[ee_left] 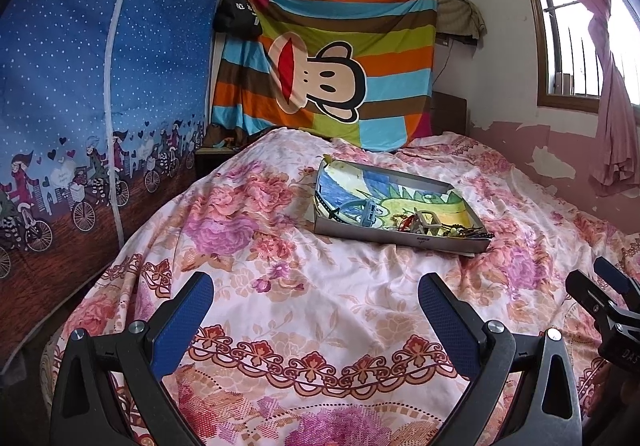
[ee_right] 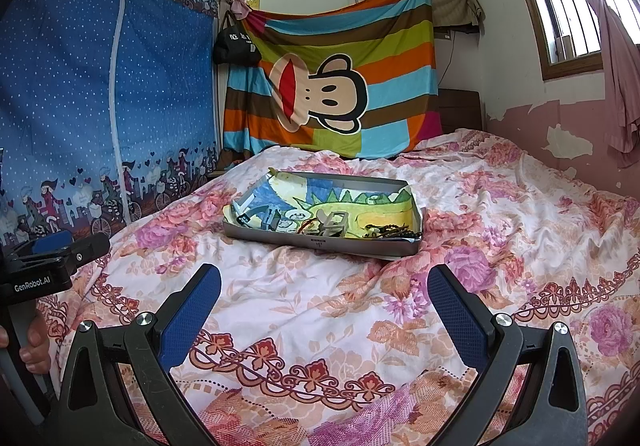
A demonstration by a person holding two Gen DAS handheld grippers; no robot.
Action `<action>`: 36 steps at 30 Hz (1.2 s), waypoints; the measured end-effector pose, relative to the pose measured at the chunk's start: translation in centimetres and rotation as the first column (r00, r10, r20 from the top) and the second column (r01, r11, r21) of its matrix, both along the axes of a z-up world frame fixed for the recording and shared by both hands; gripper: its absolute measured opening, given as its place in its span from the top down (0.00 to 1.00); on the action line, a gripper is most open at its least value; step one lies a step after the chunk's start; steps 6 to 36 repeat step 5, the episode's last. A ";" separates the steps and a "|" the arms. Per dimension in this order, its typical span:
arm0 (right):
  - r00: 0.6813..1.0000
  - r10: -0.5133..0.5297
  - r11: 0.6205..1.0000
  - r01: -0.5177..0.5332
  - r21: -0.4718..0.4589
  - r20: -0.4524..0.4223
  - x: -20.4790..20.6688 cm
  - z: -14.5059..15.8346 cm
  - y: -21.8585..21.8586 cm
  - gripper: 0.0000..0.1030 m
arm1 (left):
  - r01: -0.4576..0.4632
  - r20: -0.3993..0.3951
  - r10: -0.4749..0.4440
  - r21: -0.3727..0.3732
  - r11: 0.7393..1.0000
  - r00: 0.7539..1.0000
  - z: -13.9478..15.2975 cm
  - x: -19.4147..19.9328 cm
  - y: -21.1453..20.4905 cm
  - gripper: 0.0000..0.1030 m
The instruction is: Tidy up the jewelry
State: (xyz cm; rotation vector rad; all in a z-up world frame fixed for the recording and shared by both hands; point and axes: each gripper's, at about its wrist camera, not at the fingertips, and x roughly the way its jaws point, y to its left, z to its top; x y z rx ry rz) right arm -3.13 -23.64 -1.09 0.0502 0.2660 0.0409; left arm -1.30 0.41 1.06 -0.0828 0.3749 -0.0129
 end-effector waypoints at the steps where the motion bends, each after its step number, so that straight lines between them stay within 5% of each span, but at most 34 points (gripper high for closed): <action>1: 1.000 0.000 1.000 0.000 0.000 -0.002 0.0 -0.1 0.1 0.01 | 0.000 0.000 0.000 -0.001 1.000 1.000 0.0 0.0 -0.1 0.00; 36: 1.000 -0.013 1.000 0.013 -0.002 -0.022 0.1 -0.7 0.2 0.01 | 0.001 -0.002 -0.001 0.003 1.000 1.000 0.0 0.1 0.0 0.00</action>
